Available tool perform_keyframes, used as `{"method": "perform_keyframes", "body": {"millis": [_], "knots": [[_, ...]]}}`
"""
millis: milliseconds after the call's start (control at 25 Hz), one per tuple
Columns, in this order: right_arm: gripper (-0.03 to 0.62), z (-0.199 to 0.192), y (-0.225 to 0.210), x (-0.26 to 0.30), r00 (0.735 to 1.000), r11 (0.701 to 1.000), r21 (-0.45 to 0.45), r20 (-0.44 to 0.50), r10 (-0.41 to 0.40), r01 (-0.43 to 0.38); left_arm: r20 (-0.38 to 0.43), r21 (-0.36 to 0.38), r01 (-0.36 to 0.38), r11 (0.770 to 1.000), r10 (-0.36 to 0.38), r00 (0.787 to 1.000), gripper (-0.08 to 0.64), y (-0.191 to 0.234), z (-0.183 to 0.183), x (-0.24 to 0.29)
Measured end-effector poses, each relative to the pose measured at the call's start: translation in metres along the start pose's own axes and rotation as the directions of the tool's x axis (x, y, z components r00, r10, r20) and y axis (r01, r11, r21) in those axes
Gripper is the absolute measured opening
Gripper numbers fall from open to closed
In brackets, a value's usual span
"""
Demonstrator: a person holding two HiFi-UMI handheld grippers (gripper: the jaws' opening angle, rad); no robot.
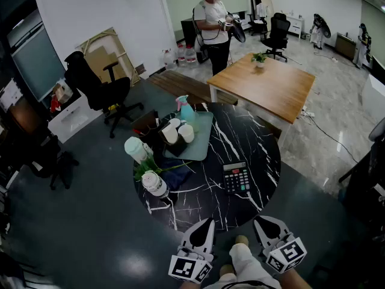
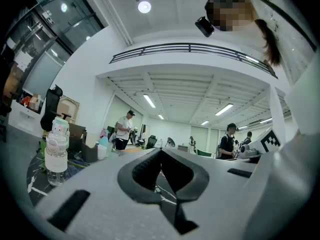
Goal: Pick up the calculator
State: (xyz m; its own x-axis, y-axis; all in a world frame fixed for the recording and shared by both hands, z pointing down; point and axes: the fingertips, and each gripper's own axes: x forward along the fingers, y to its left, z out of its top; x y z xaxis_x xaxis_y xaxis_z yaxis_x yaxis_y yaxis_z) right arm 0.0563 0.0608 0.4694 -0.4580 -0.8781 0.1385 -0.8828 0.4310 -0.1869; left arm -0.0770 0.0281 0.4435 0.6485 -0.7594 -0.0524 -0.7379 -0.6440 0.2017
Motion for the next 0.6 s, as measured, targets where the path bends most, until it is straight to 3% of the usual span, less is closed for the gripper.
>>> {"method": "perform_keyframes", "body": {"millis": [360, 480, 600], "knots": [[0.009, -0.021, -0.066, 0.067, 0.991, 0.996, 0.074, -0.119, 0.057, -0.048, -0.022, -0.027, -0.073, 0.997, 0.072, 0.997, 0.007, 0.045, -0.020, 0.054], [0.011, -0.026, -0.094, 0.087, 0.986, 0.995, 0.093, -0.158, 0.056, -0.042, -0.032, -0.027, -0.061, 0.998, 0.061, 0.998, 0.007, 0.049, -0.029, 0.077], [0.086, -0.033, -0.121, 0.113, 0.977, 0.990, 0.136, -0.202, 0.065, -0.038, -0.041, -0.029, -0.058, 0.998, 0.056, 0.998, 0.007, 0.052, -0.034, 0.099]]}}
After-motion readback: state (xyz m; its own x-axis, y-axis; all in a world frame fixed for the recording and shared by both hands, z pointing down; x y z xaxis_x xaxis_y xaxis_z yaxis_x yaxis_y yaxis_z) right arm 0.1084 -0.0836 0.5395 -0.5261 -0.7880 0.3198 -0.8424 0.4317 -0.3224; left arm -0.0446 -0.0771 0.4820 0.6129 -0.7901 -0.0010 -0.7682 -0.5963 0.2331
